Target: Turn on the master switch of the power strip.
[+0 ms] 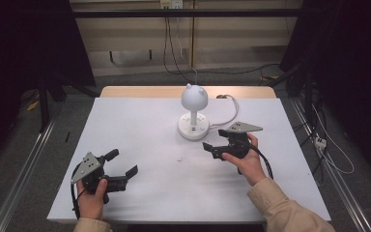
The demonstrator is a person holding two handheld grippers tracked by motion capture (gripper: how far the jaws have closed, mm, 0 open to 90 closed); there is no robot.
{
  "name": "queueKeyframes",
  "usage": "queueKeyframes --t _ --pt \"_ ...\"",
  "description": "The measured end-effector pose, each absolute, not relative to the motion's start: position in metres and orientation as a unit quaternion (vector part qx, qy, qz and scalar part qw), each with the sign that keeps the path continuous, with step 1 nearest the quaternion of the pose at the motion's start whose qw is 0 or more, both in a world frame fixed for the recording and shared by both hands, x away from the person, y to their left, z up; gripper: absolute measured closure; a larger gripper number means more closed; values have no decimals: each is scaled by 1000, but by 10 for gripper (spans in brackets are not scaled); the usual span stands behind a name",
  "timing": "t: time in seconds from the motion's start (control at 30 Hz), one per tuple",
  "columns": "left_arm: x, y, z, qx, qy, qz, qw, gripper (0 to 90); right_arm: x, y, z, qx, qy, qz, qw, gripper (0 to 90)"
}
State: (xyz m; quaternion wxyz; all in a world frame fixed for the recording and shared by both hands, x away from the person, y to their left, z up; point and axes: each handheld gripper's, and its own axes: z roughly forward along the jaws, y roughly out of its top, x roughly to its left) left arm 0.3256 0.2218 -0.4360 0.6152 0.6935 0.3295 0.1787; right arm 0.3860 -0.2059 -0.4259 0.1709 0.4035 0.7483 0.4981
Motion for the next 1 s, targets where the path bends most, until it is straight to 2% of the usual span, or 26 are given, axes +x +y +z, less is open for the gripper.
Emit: queueKeyframes --t 1.0 --pt "326 223 -437 696 329 178 613 31 355 -236 -430 396 754 494 176 131"
